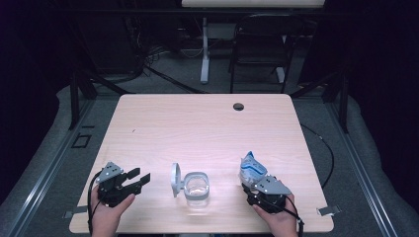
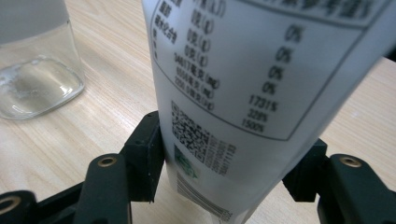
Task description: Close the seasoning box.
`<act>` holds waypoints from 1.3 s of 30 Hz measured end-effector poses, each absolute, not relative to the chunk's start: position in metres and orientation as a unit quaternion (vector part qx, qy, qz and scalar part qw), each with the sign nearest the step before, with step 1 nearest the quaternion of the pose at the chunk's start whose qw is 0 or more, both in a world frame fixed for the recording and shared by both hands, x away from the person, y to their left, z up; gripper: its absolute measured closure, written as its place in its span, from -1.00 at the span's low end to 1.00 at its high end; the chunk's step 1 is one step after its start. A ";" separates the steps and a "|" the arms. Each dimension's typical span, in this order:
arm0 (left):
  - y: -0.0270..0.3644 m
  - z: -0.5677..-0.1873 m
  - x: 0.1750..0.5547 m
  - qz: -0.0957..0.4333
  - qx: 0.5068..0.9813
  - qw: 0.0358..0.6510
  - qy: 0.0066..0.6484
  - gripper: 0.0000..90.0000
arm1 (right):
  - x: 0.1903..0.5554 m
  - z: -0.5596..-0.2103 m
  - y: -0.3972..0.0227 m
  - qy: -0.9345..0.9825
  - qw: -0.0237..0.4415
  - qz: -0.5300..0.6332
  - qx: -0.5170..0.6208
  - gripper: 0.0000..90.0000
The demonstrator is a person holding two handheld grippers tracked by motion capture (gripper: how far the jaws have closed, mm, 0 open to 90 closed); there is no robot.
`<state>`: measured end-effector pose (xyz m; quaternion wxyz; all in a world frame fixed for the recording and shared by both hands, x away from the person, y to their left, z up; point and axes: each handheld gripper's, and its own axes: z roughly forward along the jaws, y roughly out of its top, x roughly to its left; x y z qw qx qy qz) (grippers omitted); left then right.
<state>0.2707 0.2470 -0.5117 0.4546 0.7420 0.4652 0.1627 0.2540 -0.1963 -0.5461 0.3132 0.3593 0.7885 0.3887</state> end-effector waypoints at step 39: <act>0.269 -0.510 0.255 0.176 0.728 0.451 0.486 0.11 | 0.259 -0.533 -0.159 0.816 0.321 0.383 0.290 -0.10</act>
